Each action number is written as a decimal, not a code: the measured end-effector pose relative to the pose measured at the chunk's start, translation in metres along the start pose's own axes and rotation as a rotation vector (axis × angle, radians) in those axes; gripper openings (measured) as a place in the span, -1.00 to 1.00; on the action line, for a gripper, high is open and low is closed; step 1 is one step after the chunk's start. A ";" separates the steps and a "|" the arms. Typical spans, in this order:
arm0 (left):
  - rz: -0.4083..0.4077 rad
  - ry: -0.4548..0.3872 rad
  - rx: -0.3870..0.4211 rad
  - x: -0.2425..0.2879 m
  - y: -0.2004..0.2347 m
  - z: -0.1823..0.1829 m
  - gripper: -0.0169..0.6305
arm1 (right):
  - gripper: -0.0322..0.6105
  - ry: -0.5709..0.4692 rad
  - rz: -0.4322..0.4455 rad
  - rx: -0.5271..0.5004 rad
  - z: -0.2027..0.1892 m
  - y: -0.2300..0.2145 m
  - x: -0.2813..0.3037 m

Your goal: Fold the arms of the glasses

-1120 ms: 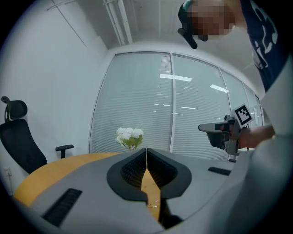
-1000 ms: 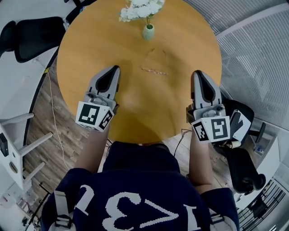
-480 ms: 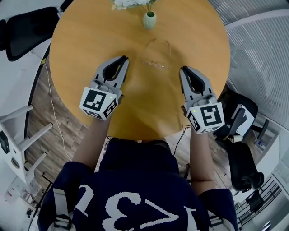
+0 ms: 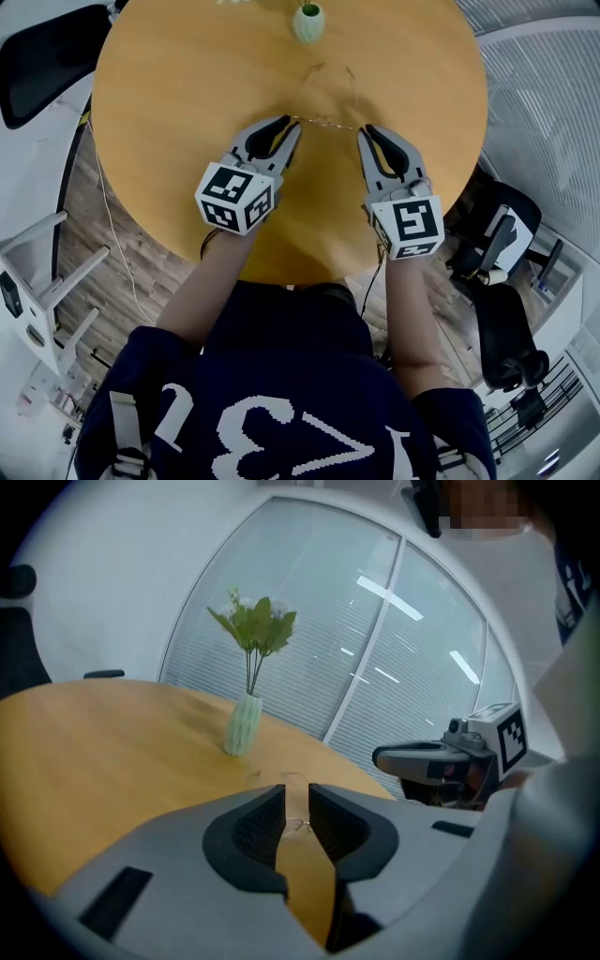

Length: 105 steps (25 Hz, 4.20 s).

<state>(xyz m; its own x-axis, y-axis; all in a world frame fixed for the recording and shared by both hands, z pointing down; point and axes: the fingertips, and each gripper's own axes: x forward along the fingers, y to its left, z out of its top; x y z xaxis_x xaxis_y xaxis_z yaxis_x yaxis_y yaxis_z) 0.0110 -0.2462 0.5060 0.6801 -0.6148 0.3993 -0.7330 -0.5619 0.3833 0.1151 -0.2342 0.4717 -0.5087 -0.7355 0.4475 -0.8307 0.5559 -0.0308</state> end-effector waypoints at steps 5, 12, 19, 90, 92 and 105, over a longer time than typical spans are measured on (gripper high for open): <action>-0.011 0.081 -0.055 0.013 -0.008 -0.030 -0.64 | -0.58 0.058 0.037 -0.086 -0.010 0.010 0.011; 0.032 0.109 -0.030 0.011 0.000 -0.038 -0.57 | -0.51 0.221 0.093 -0.427 -0.040 0.034 0.048; -0.012 0.134 -0.123 0.017 -0.004 -0.049 -0.55 | -0.44 0.308 0.103 -0.611 -0.059 0.040 0.065; -0.521 -0.173 -0.959 -0.099 -0.070 0.031 -0.89 | -0.52 -0.095 0.353 0.565 0.028 0.024 -0.073; -0.531 -0.166 -0.966 -0.101 -0.076 0.031 -0.89 | -0.52 -0.072 0.347 0.566 0.027 0.025 -0.075; -0.623 -0.099 -0.926 -0.118 -0.106 0.037 -0.89 | -0.75 -0.065 0.524 0.565 0.041 0.079 -0.070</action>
<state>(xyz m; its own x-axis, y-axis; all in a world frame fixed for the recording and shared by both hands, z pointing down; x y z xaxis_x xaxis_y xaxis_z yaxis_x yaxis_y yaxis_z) 0.0078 -0.1341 0.3873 0.8913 -0.4343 -0.1303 0.0541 -0.1836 0.9815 0.0762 -0.1545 0.4008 -0.8650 -0.4622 0.1955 -0.4582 0.5684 -0.6833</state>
